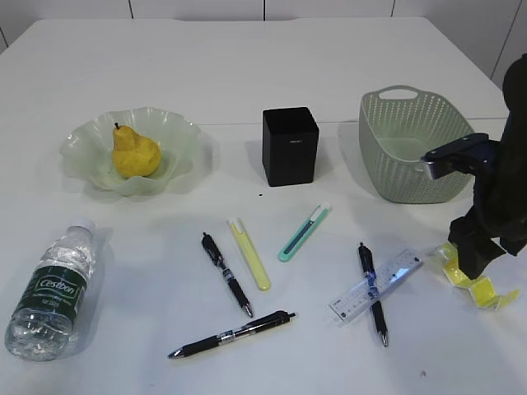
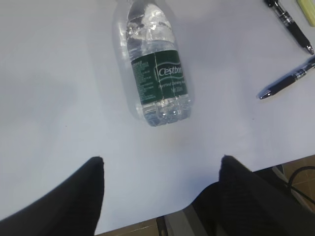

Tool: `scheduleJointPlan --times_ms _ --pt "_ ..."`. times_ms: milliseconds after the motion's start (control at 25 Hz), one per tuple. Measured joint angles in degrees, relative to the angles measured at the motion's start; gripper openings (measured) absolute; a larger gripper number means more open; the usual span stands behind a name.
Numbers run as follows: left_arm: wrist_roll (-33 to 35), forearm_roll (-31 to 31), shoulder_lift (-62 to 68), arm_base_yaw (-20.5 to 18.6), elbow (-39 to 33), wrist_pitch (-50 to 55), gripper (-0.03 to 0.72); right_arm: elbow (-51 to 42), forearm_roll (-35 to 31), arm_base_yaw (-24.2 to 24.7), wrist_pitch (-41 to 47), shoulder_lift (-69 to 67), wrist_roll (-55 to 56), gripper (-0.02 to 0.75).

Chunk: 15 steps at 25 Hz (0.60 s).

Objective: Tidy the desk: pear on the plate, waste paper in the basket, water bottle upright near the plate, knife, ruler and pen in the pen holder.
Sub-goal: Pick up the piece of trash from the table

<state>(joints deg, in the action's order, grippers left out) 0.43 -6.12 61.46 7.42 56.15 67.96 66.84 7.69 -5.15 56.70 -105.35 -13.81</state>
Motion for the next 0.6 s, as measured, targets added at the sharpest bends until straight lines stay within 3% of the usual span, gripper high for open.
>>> scheduleJointPlan --times_ms 600 --pt "0.0 0.0 0.0 0.0 0.0 -1.26 0.512 0.19 -1.43 0.0 -0.35 -4.76 -3.33 0.533"
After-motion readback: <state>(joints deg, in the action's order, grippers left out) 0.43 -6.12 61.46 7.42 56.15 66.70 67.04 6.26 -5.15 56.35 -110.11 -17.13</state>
